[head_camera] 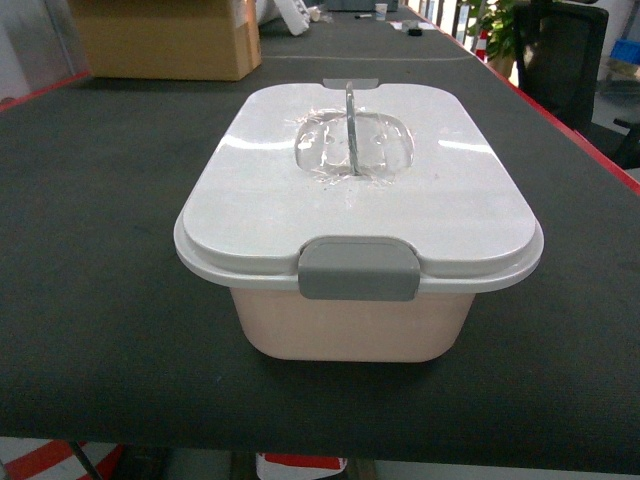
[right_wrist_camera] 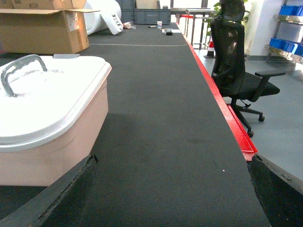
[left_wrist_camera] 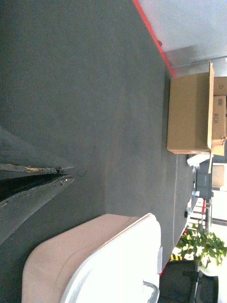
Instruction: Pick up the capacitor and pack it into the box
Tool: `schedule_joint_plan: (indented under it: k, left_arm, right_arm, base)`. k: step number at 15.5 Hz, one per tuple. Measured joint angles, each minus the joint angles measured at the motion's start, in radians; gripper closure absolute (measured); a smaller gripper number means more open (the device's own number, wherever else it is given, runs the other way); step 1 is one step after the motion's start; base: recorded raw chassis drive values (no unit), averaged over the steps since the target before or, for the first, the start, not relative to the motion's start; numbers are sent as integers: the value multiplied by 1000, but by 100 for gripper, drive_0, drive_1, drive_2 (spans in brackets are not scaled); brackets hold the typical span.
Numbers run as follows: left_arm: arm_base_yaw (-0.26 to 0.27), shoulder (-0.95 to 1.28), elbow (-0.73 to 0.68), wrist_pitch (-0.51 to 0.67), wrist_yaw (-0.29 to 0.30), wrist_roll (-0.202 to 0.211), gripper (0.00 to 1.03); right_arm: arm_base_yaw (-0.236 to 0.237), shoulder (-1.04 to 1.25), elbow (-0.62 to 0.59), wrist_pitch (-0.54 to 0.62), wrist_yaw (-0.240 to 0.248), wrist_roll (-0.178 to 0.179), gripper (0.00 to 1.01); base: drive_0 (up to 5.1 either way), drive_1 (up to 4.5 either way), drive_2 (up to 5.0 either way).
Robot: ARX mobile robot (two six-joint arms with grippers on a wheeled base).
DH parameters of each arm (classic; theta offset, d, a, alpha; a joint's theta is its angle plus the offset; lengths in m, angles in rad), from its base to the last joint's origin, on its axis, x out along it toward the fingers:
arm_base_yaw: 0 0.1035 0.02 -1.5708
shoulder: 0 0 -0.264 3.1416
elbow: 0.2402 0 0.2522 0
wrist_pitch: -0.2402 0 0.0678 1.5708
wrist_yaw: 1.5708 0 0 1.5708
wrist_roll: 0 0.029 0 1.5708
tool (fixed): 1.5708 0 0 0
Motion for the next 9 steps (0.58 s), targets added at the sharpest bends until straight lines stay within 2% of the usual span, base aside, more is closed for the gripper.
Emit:
schedule_joint_plan:
  k: [3, 4, 5, 6, 8, 9]
  left_arm:
    - [0, -51, 0, -52, 0, 0, 101]
    - [0, -98, 2, -117, -1, 0, 101]
    - [0, -199, 0, -245, 0, 0, 101]
    - [0, -216, 3, -210, 2, 0, 101]
    - [0, -217, 1, -237, 1, 0, 101]
    - [0, -217, 0, -230, 0, 0, 97]
  right_arm:
    - [0, 0, 0, 0, 0, 0, 3]
    - [0, 0, 0, 0, 0, 0, 3]
    - [0, 0, 0, 0, 0, 0, 3]
    - [0, 0, 0, -1, 1, 0, 3]
    - [0, 0, 0, 0, 0, 0, 3]
    - [0, 0, 0, 0, 0, 0, 3]
  base:
    - [0, 0, 0]
    - [0, 0, 0]
    - [0, 0, 0]
    - [0, 0, 0]
    - [0, 0, 0]
    - [0, 0, 0]
